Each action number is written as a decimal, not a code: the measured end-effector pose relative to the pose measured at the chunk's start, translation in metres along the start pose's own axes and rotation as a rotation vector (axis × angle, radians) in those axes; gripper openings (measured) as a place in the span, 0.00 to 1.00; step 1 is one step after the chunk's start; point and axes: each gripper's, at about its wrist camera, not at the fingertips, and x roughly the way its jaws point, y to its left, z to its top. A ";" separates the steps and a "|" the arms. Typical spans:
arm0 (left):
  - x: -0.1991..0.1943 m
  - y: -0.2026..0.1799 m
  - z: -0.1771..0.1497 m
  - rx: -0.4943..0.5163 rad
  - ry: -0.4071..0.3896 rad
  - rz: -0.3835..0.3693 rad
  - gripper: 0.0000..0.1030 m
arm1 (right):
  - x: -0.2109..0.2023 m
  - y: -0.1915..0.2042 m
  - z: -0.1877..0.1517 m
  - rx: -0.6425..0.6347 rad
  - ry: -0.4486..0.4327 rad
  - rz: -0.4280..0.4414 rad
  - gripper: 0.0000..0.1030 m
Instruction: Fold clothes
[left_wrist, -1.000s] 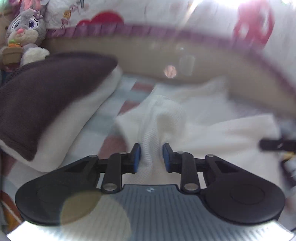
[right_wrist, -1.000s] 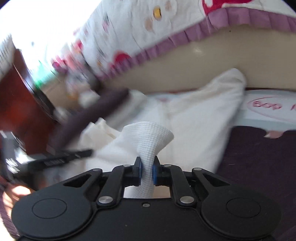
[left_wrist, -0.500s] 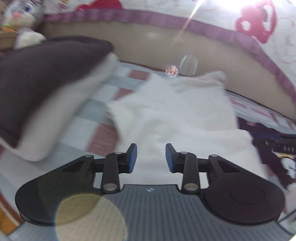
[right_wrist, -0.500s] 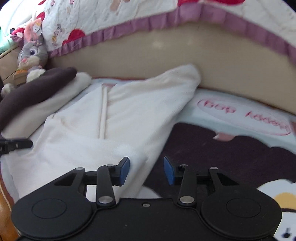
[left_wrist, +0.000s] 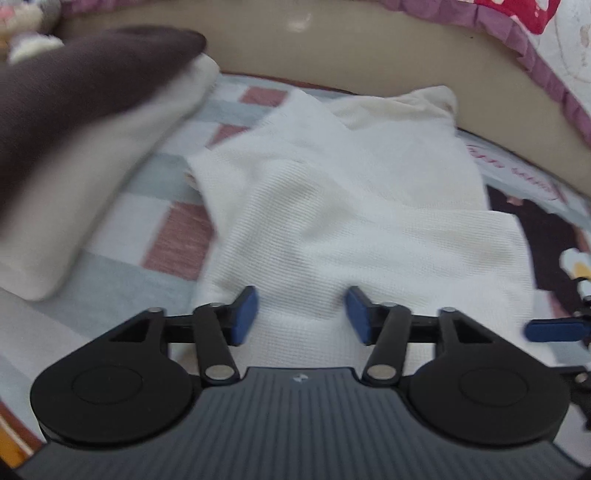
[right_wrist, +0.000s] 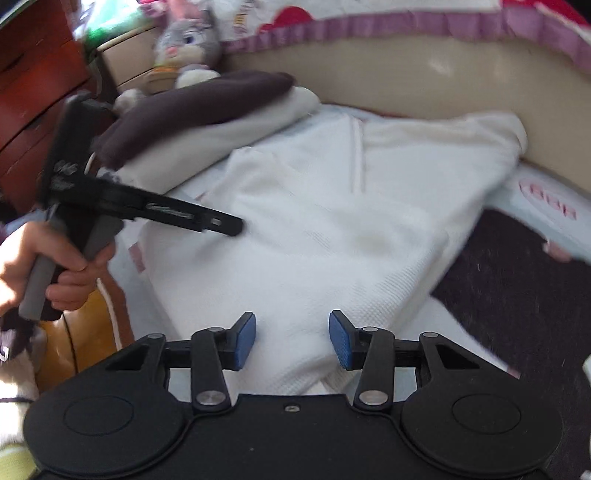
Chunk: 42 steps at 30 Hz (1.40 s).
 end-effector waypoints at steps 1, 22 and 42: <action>-0.002 0.002 0.000 0.000 0.007 0.004 0.61 | 0.001 -0.005 0.000 0.029 0.003 0.011 0.50; -0.053 0.070 -0.040 -0.410 0.198 -0.275 0.73 | 0.008 0.099 -0.029 -0.749 0.101 -0.102 0.61; -0.049 -0.069 -0.068 0.850 -0.167 -0.063 0.76 | -0.009 0.041 0.023 -0.441 0.034 0.017 0.26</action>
